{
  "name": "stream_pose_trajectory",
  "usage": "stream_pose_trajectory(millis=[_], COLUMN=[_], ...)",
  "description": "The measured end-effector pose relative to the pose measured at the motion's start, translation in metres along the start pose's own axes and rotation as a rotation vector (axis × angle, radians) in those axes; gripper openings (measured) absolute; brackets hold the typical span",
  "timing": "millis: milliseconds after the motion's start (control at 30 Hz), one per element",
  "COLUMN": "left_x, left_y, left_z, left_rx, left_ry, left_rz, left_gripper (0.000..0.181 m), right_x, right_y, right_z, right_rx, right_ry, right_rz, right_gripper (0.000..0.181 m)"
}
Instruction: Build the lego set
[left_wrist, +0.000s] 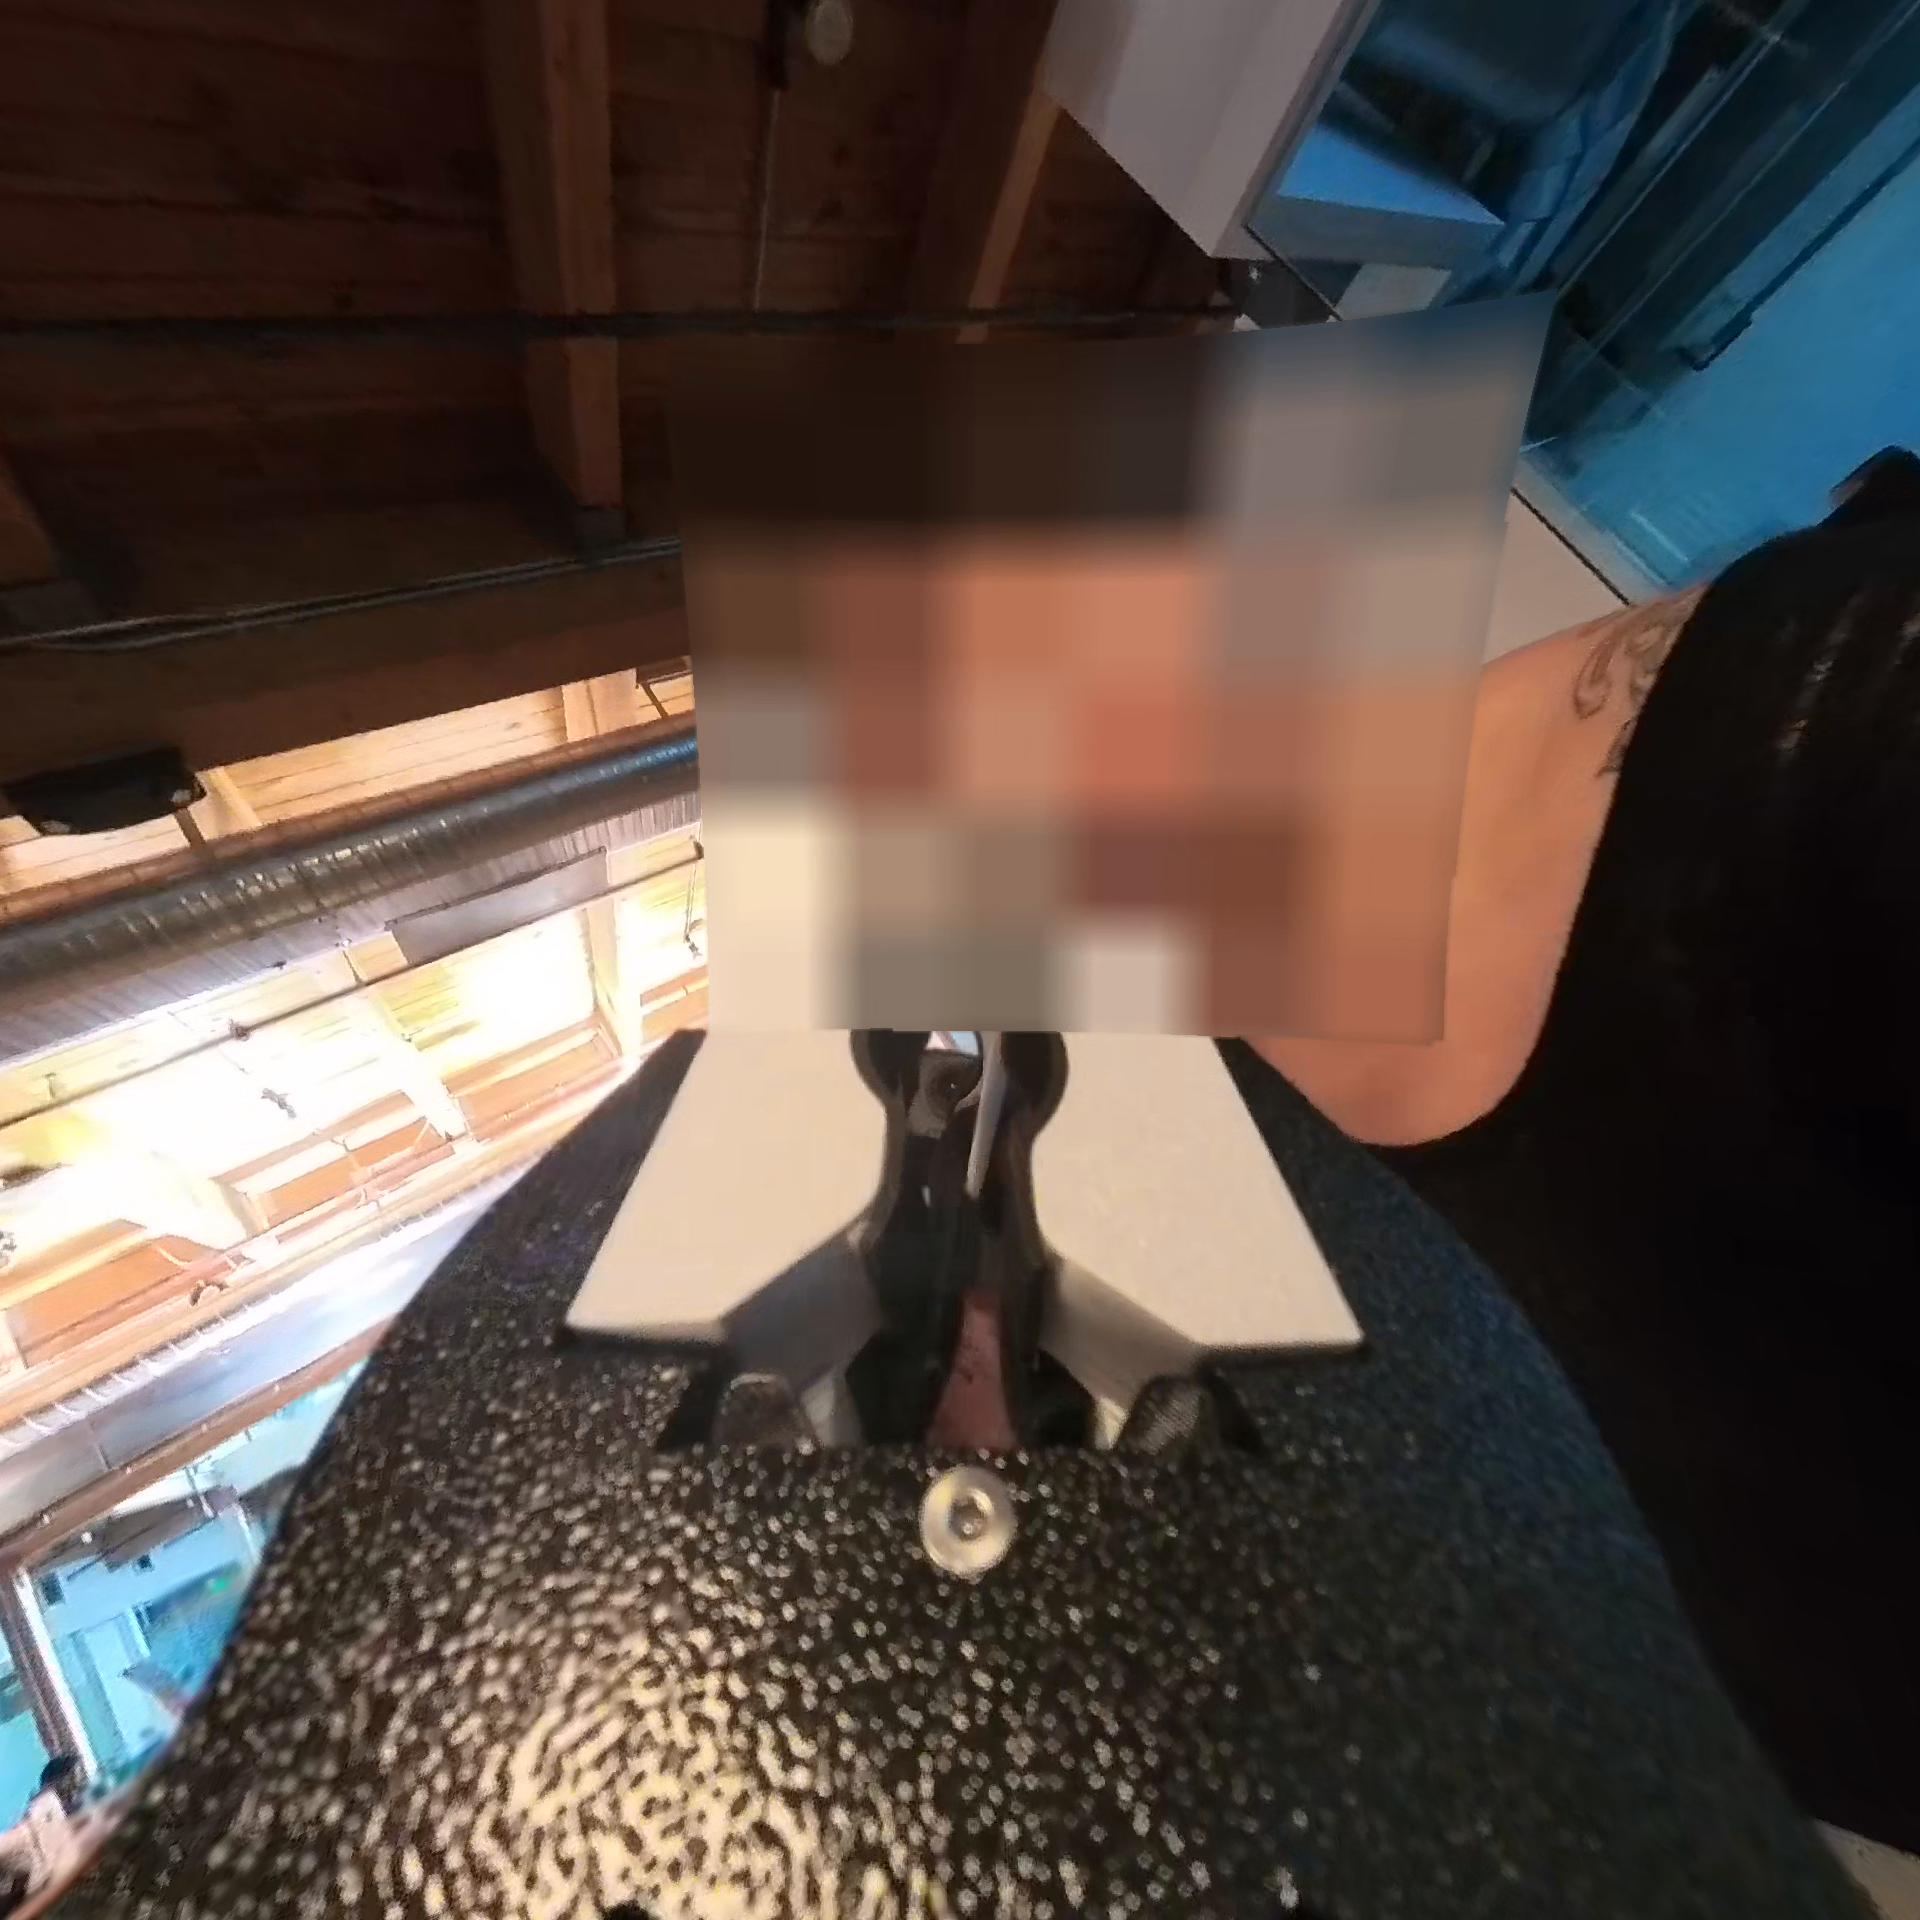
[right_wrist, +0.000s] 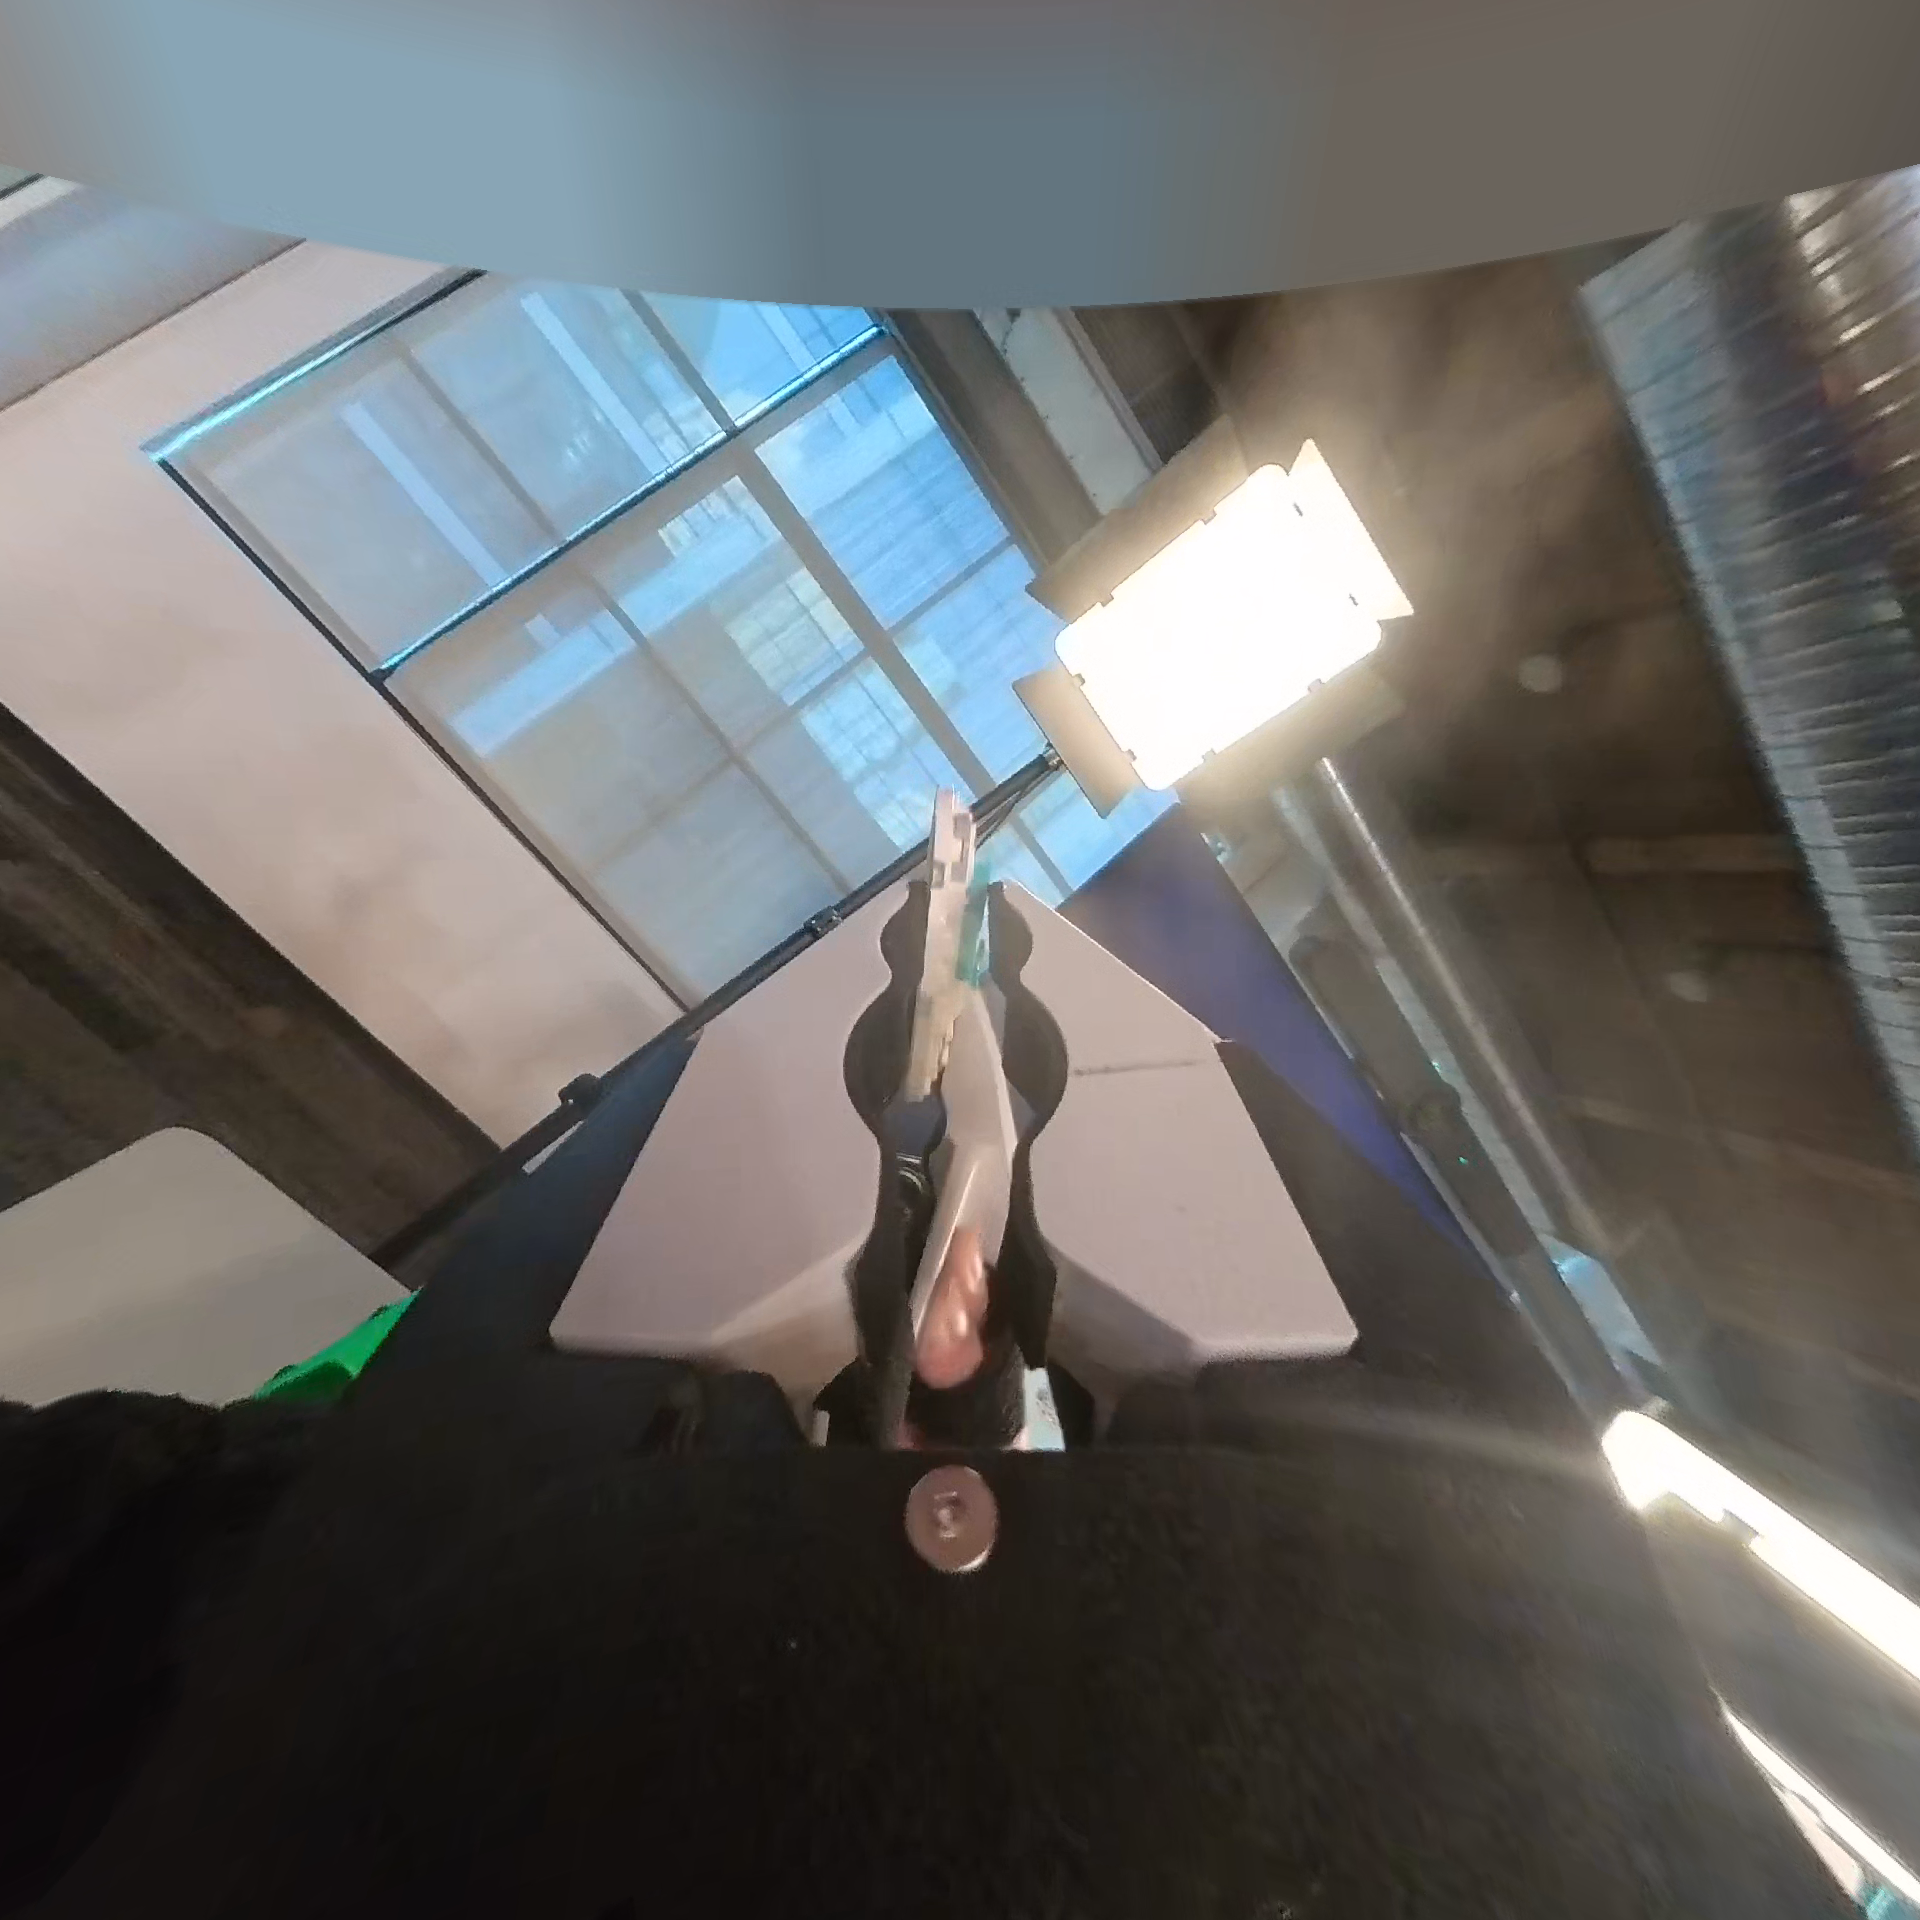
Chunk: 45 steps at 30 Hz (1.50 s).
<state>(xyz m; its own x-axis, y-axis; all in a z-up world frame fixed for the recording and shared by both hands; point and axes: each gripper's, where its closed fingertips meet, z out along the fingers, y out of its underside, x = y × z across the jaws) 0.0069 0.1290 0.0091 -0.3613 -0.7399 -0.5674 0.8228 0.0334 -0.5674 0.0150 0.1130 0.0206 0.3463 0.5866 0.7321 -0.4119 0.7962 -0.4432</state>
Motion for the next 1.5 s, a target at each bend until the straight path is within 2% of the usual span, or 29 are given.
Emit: stream_pose_trajectory(millis=[33, 233, 500, 600, 700, 733, 800, 867, 900, 1000, 1100, 1267, 1500], left_x=[-0.002, -0.006, -0.009, -0.014, -0.031, -0.04, -0.048, -0.052, -0.051, -0.05, -0.049, -0.041, -0.043], left_y=[0.004, 0.008, 0.018, 0.023, 0.034, 0.038, 0.048, 0.053, 0.055, 0.066, 0.076, 0.084, 0.078], left_z=[0.0, -0.003, -0.006, -0.006, -0.011, -0.016, -0.026, -0.034, -0.034, -0.035, -0.04, -0.033, -0.039], left_rx=[-0.015, -0.001, -0.098, -0.161, -0.301, -0.38, -0.586, -0.787, -0.879, -1.151, -1.326, -1.345, -1.444], left_ry=[-0.003, -0.011, -0.043, -0.096, -0.257, -0.339, -0.454, -0.537, -0.549, -0.549, -0.52, -0.426, -0.397], left_rz=[-0.015, -0.044, -0.047, -0.042, -0.006, 0.029, 0.114, 0.208, 0.28, 0.49, 0.584, 0.62, 0.742], left_gripper=[0.004, 0.005, 0.005, 0.005, 0.011, 0.019, 0.055, 0.072, 0.071, 0.048, 0.034, 0.01, 0.004], right_x=[0.001, 0.003, 0.0, 0.004, 0.014, 0.019, 0.028, 0.033, 0.033, 0.033, 0.029, 0.02, 0.021], right_y=[0.0, 0.004, 0.008, 0.008, 0.012, 0.017, 0.029, 0.04, 0.046, 0.057, 0.057, 0.059, 0.065], right_z=[-0.001, -0.003, -0.009, -0.014, -0.023, -0.028, -0.042, -0.057, -0.064, -0.078, -0.083, -0.086, -0.082], right_rx=[0.0, -0.032, -0.12, -0.137, -0.182, -0.217, -0.308, -0.387, -0.431, -0.52, -0.525, -0.529, -0.558], right_ry=[0.002, -0.024, -0.104, -0.112, -0.121, -0.121, -0.135, -0.161, -0.186, -0.23, -0.266, -0.326, -0.305], right_rz=[-0.002, 0.018, -0.009, -0.033, -0.047, -0.055, -0.072, -0.08, -0.086, -0.122, -0.12, -0.114, -0.183], right_gripper=[0.011, 0.01, 0.01, 0.01, 0.01, 0.01, 0.009, 0.009, 0.01, 0.009, 0.009, 0.009, 0.01])
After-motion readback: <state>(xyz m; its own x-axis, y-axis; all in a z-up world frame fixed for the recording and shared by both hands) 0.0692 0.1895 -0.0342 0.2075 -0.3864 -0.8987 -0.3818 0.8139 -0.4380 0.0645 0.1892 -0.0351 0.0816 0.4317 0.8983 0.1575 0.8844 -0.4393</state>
